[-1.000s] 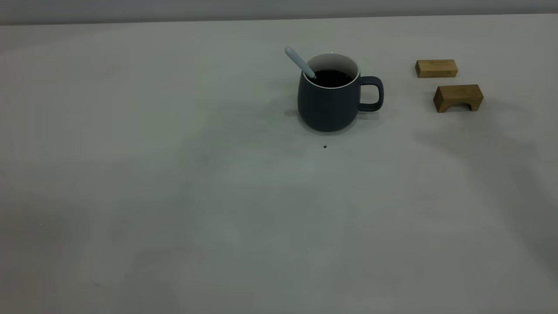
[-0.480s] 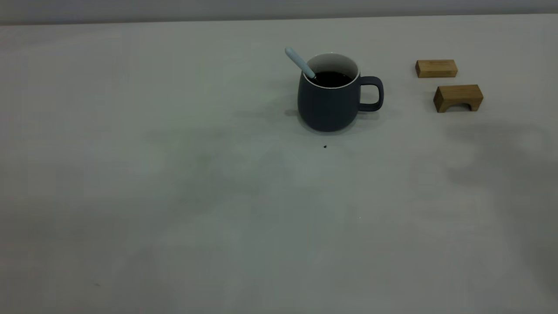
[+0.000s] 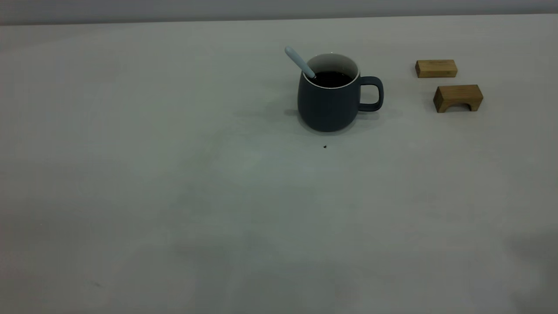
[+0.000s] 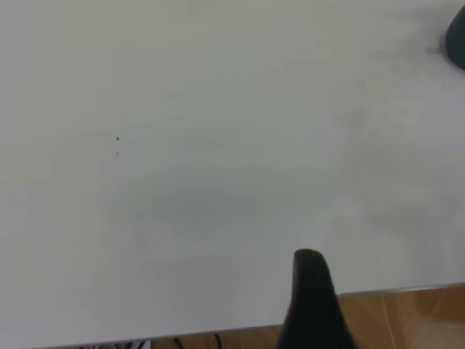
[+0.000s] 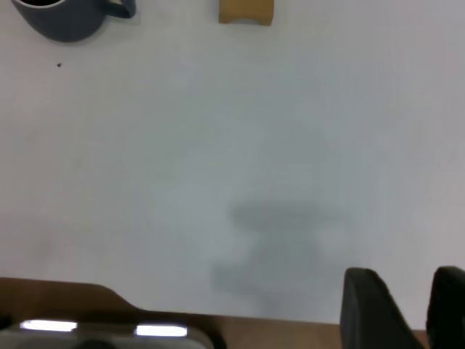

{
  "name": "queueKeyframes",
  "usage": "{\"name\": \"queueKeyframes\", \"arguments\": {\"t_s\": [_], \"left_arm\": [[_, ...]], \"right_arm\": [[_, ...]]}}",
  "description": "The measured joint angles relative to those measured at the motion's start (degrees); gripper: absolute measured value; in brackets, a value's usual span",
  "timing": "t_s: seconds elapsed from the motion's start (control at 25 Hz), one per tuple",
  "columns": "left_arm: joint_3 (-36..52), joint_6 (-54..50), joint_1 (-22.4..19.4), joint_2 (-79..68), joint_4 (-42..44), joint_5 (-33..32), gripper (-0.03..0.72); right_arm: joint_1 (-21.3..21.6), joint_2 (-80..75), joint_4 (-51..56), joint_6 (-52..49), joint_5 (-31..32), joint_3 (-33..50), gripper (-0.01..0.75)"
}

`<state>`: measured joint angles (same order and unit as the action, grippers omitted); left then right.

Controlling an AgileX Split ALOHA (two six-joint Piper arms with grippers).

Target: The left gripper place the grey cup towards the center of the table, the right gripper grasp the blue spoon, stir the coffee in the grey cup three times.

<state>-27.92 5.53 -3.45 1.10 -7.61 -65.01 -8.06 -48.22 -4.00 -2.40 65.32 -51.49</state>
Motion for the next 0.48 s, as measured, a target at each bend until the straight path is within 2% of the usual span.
{"name": "queueKeyframes", "arguments": {"t_s": [0.12, 0.32, 0.48], "left_arm": [[0.0, 0.0, 0.0, 0.0, 0.0, 0.0, 0.585], [0.0, 0.0, 0.0, 0.0, 0.0, 0.0, 0.585], [0.0, 0.0, 0.0, 0.0, 0.0, 0.0, 0.585]], "right_arm": [[0.0, 9.2, 0.0, 0.1, -0.4, 5.9, 0.236], [0.1, 22.9, 0.3, 0.1, 0.2, 11.2, 0.236], [2.6, 32.1, 0.3, 0.1, 0.6, 14.1, 0.237]]}}
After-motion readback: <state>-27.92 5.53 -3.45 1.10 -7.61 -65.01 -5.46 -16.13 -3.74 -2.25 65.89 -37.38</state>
